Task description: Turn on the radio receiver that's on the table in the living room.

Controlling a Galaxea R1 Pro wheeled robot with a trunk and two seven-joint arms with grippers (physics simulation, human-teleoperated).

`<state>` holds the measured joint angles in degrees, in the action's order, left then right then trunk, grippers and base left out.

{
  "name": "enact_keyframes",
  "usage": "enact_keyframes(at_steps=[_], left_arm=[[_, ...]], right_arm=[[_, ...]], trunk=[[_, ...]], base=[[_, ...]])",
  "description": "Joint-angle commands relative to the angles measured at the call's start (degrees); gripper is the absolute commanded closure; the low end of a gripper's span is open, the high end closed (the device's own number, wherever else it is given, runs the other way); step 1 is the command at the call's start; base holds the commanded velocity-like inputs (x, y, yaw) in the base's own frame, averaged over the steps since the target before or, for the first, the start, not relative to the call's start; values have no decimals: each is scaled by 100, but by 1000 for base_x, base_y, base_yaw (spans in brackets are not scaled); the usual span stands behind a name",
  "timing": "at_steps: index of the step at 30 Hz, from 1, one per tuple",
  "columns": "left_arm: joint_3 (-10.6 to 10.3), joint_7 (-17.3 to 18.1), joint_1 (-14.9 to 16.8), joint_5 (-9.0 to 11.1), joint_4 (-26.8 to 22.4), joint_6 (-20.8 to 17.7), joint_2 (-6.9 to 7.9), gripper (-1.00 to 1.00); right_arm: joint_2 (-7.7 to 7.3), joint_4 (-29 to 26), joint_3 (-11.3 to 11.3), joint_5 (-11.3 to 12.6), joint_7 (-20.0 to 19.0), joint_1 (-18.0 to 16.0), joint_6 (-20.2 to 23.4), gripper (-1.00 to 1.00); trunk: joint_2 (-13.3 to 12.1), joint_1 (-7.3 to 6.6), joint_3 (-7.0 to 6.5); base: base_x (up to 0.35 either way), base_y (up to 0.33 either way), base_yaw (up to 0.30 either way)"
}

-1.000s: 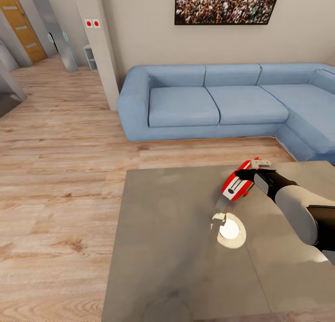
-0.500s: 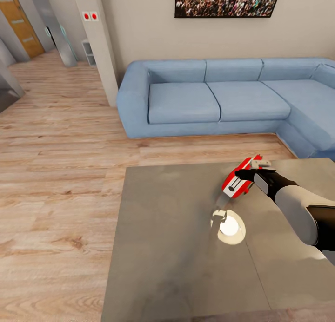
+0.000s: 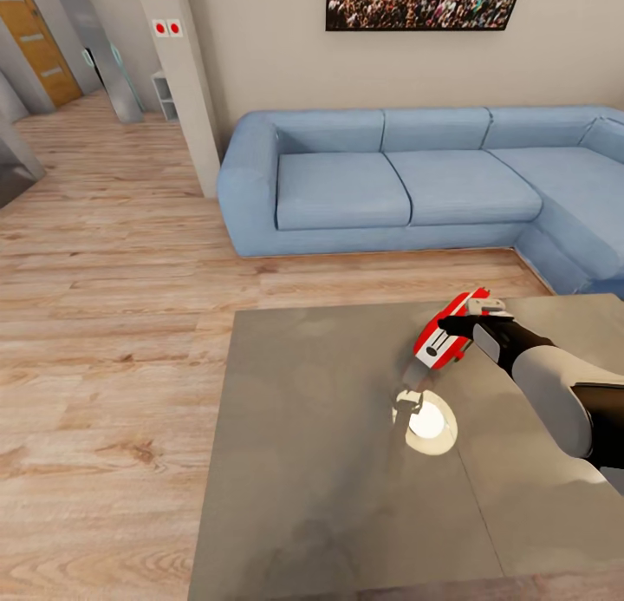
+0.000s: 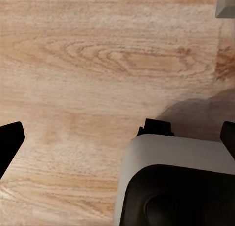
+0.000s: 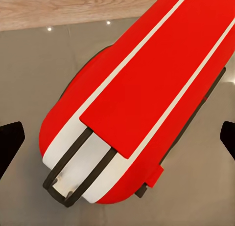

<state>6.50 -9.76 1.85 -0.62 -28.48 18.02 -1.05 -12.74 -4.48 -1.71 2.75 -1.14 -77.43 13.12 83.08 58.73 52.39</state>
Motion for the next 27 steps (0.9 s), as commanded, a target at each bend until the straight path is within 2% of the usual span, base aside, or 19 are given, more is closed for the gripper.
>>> enact_keyframes(at_steps=[1, 27], left_arm=[[0, 0, 0, 0, 0, 0, 0, -100], [0, 0, 0, 0, -2, 0, 0, -100]], right_arm=[[0, -4, 1, 0, 0, 0, -1, -100], [0, -142, 4, 6, 0, 0, -283, -100]], trunk=[[0, 0, 0], [0, 0, 0]], base=[[0, 0, 0], [0, 0, 0]])
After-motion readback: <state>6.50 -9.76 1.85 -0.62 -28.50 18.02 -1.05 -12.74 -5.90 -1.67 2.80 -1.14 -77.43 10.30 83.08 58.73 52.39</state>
